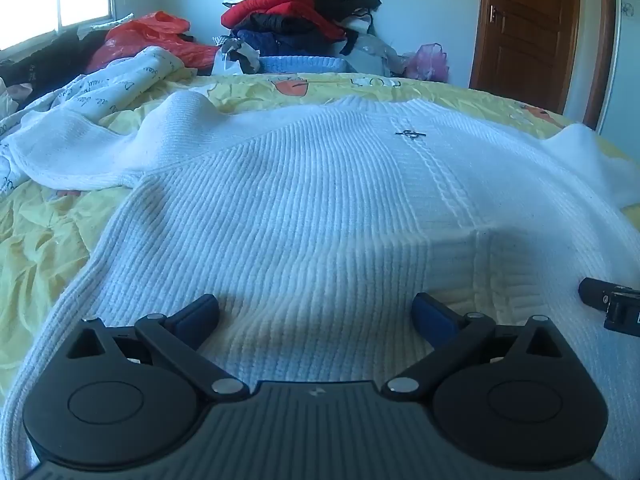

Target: Fold small clothes

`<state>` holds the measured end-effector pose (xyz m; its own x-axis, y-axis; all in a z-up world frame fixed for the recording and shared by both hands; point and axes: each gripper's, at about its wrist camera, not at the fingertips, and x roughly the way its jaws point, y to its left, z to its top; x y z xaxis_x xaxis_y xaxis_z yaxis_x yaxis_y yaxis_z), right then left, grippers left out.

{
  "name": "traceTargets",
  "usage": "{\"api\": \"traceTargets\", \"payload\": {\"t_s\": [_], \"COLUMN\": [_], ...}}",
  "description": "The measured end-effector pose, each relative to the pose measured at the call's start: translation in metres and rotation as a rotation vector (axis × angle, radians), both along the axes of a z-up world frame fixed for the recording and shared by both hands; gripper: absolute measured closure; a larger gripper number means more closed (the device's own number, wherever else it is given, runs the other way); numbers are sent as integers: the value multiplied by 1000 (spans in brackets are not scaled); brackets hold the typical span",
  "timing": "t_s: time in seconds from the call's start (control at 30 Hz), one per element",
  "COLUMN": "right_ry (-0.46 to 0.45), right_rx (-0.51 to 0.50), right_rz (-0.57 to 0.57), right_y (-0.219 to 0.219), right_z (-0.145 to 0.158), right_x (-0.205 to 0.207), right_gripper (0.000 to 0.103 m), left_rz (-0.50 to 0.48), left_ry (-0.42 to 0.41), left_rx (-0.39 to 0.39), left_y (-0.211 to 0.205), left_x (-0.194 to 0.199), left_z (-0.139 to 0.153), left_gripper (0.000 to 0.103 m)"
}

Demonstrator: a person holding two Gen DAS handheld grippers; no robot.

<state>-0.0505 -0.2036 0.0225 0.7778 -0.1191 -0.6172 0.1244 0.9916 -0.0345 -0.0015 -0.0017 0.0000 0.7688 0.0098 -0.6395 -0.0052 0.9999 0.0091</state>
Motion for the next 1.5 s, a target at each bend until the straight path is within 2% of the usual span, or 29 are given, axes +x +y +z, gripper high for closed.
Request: {"api": "traceTargets", "payload": {"t_s": [1.17,1.5], "right_ry": [-2,-2], "right_rx": [-8,-10], "right_rz": [-6,-5], "right_y": [-2,0], "right_z": [1,-1], "right_x": [-3,-1], "right_gripper": [0,0], "left_rz": [-12,-13], "left_ry": [9,-3], "left_rx": [-5,-29], "left_y": [-1,2], "left_x": [-3,-5], "left_z": [2,0], "left_gripper": [0,0]}}
